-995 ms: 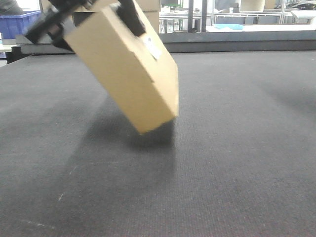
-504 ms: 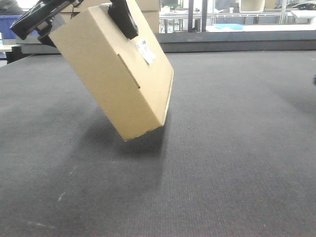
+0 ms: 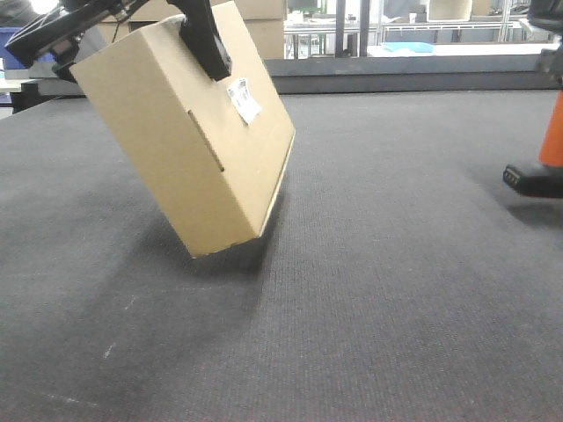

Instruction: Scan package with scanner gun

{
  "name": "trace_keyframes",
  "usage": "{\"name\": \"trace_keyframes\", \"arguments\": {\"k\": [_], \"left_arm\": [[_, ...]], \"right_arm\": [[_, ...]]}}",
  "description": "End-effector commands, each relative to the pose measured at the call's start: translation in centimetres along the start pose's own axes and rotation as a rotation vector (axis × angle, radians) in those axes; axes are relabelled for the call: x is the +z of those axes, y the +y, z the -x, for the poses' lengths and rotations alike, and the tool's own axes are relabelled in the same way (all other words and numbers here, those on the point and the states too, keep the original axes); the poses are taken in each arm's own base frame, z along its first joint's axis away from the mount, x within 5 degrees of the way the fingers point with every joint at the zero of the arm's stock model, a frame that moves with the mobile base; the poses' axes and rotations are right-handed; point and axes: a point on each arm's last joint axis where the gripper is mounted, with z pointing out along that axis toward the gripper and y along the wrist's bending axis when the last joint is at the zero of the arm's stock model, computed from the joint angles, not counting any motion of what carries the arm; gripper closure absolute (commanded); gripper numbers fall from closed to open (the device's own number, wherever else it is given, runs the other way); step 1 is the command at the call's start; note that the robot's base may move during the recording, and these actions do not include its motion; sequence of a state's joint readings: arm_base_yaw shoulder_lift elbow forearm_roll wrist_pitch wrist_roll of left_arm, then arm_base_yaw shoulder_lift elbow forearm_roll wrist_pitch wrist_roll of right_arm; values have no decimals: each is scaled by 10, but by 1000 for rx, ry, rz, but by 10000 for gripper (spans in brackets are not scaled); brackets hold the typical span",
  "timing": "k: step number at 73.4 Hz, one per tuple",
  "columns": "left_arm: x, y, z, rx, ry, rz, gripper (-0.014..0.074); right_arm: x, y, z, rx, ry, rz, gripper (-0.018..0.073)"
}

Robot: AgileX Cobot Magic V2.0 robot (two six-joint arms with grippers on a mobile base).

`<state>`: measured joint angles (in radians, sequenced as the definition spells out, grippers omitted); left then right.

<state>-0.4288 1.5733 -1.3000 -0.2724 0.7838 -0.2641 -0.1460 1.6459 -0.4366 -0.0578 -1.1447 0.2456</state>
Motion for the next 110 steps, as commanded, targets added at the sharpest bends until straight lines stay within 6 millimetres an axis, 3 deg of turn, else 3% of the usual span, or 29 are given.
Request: {"name": "trace_keyframes", "arguments": {"k": [1,22,48,56,68,78,95,110], "left_arm": [[-8,1,4,-2,-29,-1,708],[-12,20,12,-53,-35,33,708],[-13,24,13,-62,-35,39,708],[-13,24,13,-62,-35,39,708],[-13,24,13,-62,-35,39,708],[-13,24,13,-62,-35,39,708],[-13,24,13,-62,-35,39,708],[-13,25,13,-61,-37,44,708]], "right_arm": [[1,0,5,-1,-73,1,715],[1,0,5,-1,-73,1,715],[1,-1,3,-1,-51,-5,712],[1,-1,1,-1,-29,-10,572],[1,-1,1,-1,-19,-13,167],[1,-1,0,-2,-13,-11,-8],[-4,0,-4,-7,11,-3,-1],[-30,2,-7,-13,25,18,-1]]}}
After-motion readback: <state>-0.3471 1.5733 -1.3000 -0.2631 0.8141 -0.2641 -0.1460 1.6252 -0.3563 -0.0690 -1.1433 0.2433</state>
